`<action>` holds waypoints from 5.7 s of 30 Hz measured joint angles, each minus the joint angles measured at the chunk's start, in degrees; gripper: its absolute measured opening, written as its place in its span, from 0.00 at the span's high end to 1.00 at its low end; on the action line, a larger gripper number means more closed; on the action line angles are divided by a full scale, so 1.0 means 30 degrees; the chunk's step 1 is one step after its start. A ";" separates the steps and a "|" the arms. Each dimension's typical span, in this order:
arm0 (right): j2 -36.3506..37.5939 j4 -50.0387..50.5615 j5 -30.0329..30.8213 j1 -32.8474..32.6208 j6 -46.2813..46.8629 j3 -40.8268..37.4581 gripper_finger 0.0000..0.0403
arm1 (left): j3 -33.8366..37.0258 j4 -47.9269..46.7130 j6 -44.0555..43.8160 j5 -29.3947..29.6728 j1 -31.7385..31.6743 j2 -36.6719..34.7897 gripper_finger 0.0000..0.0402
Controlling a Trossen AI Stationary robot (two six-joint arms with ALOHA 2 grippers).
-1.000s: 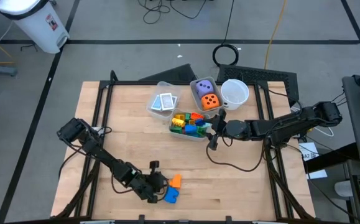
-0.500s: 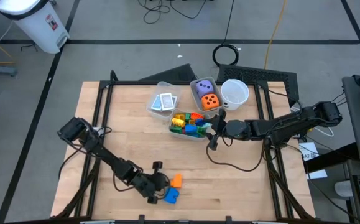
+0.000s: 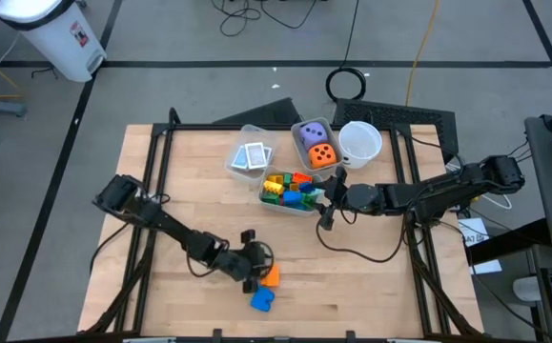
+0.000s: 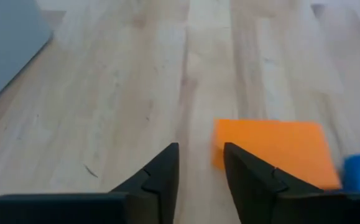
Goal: Pick & Place Toys
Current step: Put the blue game piece into the bottom gray bin
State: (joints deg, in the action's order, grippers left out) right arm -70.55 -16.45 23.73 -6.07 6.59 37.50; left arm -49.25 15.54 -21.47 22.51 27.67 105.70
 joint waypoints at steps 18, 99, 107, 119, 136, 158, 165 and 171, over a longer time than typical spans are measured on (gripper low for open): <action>0.0003 0.0012 -0.0007 -0.0007 -0.0066 0.0007 0.44 | -0.0656 0.3186 0.3338 -0.4348 0.2393 -0.0043 0.68; -0.0004 0.0000 0.0000 0.0022 0.0079 0.0007 0.44 | -0.0604 -1.6772 -1.5075 -0.4844 0.2581 -0.5381 0.86; -0.0004 -0.0001 0.0000 0.0022 0.0079 0.0007 0.44 | -0.0597 -1.2340 -1.0485 -0.3451 0.1998 -0.5345 0.74; -0.0004 -0.0014 -0.0006 0.0022 0.0079 0.0007 0.44 | -0.0612 -0.6616 -0.0161 -0.2959 0.1303 -0.3437 0.28; -0.0004 -0.0001 -0.0007 0.0022 0.0079 0.0000 0.44 | -0.0691 -0.5817 0.0312 -0.3985 0.0273 -0.0679 0.23; -0.0012 0.0003 -0.0004 0.0022 0.0079 0.0000 0.44 | -0.0663 -0.6461 -0.2093 -0.4057 -0.0883 -0.0435 0.57; -0.0012 0.0001 -0.0004 0.0022 0.0079 0.0000 0.44 | -0.0592 -0.6293 -0.2399 -0.3872 -0.0952 -0.1021 0.57; -0.0012 0.0003 -0.0007 0.0022 0.0079 0.0000 0.44 | -0.0488 -0.6785 -0.1474 -0.2785 -0.0967 -0.2737 0.56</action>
State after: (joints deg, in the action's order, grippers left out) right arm -70.59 -16.44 23.70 -6.00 6.83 37.50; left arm -50.72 -4.82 -25.89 14.15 24.77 97.49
